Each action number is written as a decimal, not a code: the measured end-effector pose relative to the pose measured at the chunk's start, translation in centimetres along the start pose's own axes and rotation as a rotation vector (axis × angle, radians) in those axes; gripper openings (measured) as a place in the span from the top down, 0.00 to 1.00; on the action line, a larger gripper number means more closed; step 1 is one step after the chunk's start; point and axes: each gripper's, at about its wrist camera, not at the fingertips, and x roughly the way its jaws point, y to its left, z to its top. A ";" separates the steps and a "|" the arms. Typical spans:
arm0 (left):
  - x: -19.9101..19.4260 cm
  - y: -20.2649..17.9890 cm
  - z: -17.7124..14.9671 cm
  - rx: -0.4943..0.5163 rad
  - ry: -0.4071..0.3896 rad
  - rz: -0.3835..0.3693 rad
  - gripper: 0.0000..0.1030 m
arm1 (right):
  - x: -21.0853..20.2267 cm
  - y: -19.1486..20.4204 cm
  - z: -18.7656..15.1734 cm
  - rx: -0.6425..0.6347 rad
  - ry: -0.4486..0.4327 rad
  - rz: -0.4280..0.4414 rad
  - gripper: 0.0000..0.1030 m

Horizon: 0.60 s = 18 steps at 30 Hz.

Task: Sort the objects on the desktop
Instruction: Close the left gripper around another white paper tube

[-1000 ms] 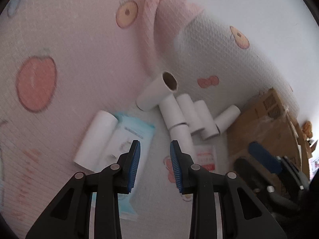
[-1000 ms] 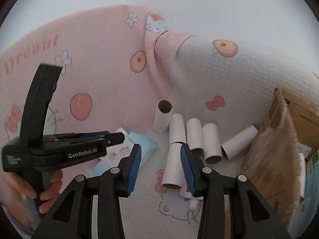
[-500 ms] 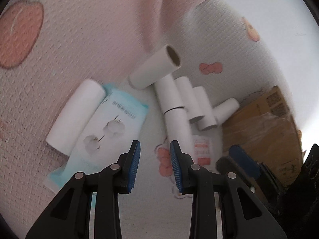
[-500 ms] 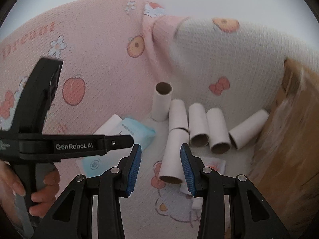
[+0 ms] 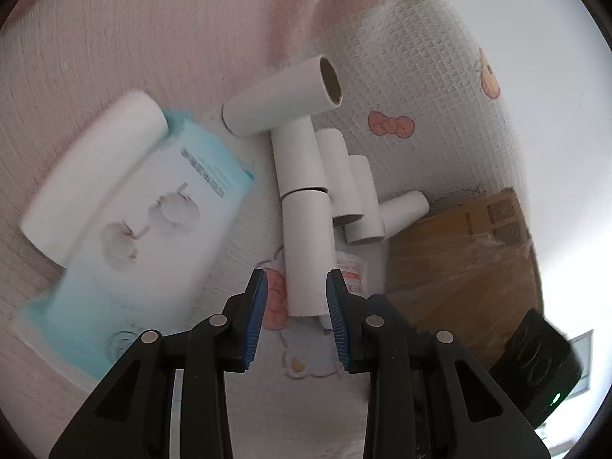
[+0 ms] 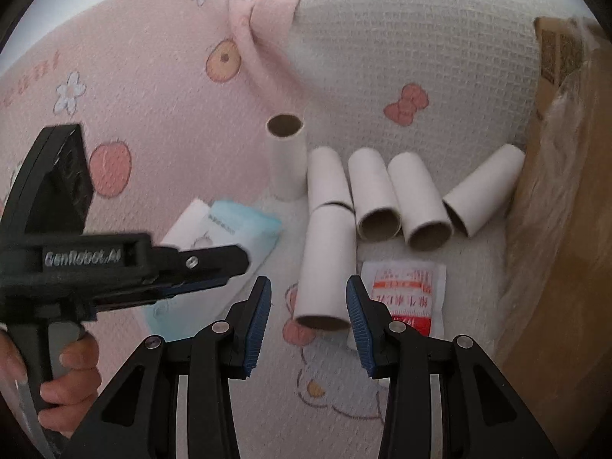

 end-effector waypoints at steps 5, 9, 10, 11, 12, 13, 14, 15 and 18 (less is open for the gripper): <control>1.5 0.8 0.1 -0.116 0.038 -0.100 0.60 | 0.4 0.0 -0.1 -0.017 0.034 -0.014 0.64; 2.7 0.5 0.2 -0.118 0.056 -0.123 0.59 | 0.4 0.1 0.0 -0.028 0.027 0.001 0.64; 3.1 0.4 0.2 -0.119 0.066 -0.118 0.58 | 0.6 0.2 0.0 -0.038 0.035 0.000 0.64; 3.4 0.4 0.2 -0.122 0.072 -0.114 0.58 | 0.9 0.2 0.1 -0.043 0.040 -0.005 0.64; 3.8 0.3 0.3 -0.123 0.076 -0.113 0.58 | 1.1 0.3 0.1 -0.048 0.047 -0.008 0.64; 4.0 0.3 0.3 -0.125 0.080 -0.108 0.58 | 1.4 0.2 0.2 -0.050 0.054 -0.012 0.64; 4.1 0.4 0.3 -0.126 0.086 -0.101 0.58 | 1.7 0.1 0.2 -0.053 0.062 -0.027 0.64; 4.4 0.4 0.3 -0.119 0.098 -0.089 0.58 | 1.8 0.0 0.1 -0.052 0.070 -0.034 0.64; 5.0 0.2 0.4 -0.081 0.122 -0.054 0.58 | 2.4 -0.1 -0.2 -0.034 0.107 -0.009 0.64</control>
